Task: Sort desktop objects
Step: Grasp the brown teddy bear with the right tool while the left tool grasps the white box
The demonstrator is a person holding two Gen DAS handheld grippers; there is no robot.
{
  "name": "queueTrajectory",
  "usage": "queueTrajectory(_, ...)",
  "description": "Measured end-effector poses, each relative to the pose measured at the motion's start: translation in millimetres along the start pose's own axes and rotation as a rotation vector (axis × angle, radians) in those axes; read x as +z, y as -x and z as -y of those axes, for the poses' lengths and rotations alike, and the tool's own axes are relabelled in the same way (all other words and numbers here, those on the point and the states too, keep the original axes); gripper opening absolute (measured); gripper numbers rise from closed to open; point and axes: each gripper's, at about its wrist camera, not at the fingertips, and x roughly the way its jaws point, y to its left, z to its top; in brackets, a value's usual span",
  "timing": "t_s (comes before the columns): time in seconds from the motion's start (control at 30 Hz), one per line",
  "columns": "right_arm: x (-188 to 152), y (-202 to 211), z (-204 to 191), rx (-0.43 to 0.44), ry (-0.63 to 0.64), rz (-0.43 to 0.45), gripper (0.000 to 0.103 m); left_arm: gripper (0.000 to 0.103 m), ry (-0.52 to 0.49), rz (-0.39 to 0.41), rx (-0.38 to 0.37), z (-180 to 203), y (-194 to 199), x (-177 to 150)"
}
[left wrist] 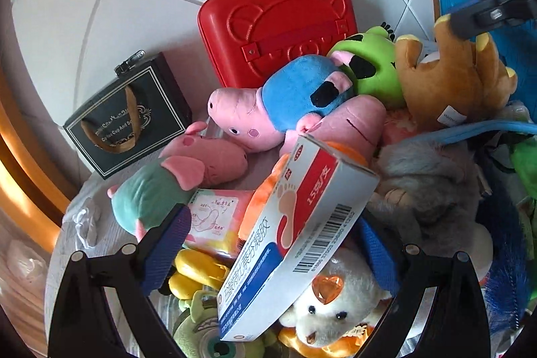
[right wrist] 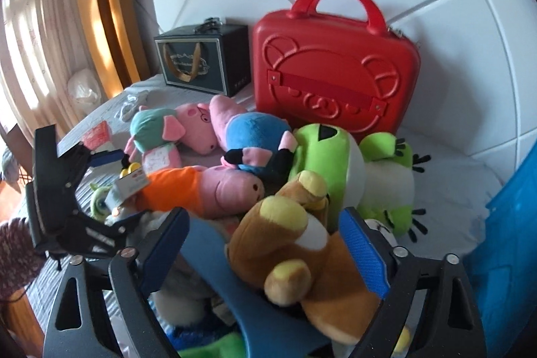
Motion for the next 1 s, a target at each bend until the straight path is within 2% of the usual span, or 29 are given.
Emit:
queueTrajectory(0.03, 2, -8, 2, 0.014, -0.017, -0.014, 0.072, 0.096, 0.001, 0.002, -0.006, -2, -1, -1)
queueTrajectory(0.07, 4, -15, 4, 0.026, -0.034, -0.024, 0.057, 0.094, 0.000, 0.001, -0.010, -3, -2, -1)
queueTrajectory(0.1, 5, -21, 6, 0.035, -0.050, -0.033, 0.051, 0.093, 0.001, 0.000, -0.019, -4, -3, -1)
queueTrajectory(0.17, 4, -32, 6, 0.031, -0.072, -0.049, 0.042, 0.084, 0.004, -0.005, -0.048, -6, -6, -1)
queueTrajectory(0.23, 3, -43, 7, 0.027, -0.082, -0.066, 0.041, 0.082, 0.007, -0.014, -0.075, -8, -9, 0)
queueTrajectory(0.33, 2, -46, 6, 0.019, -0.075, -0.059, 0.041, 0.080, -0.013, -0.002, -0.079, -10, -6, 4)
queueTrajectory(0.43, 2, -45, 4, 0.011, -0.068, -0.054, 0.041, 0.073, -0.015, -0.012, -0.097, -13, -2, 5)
queueTrajectory(0.5, 0, -43, 3, 0.012, -0.065, -0.052, 0.041, 0.073, -0.019, -0.001, -0.090, -15, 4, 3)
queueTrajectory(0.53, 0, -42, 3, 0.011, -0.064, -0.047, 0.041, 0.068, -0.020, -0.006, -0.087, -16, 5, 2)
queueTrajectory(0.57, -1, -41, 3, 0.010, -0.064, -0.046, 0.041, 0.055, -0.020, -0.010, -0.088, -17, 5, 0)
queueTrajectory(0.6, -1, -42, 3, 0.006, -0.065, -0.046, 0.040, 0.047, -0.013, -0.021, -0.111, -19, 3, -2)
queueTrajectory(0.63, -1, -42, 3, -0.001, -0.067, -0.043, 0.039, 0.029, -0.003, -0.033, -0.135, -20, 0, -3)
queueTrajectory(0.77, 0, -44, 4, -0.007, -0.088, -0.035, 0.033, 0.029, 0.010, -0.038, -0.162, -20, -1, -3)
queueTrajectory(1.0, -1, -20, -1, -0.015, -0.086, 0.019, 0.027, 0.024, 0.009, -0.015, -0.132, -18, 19, 2)
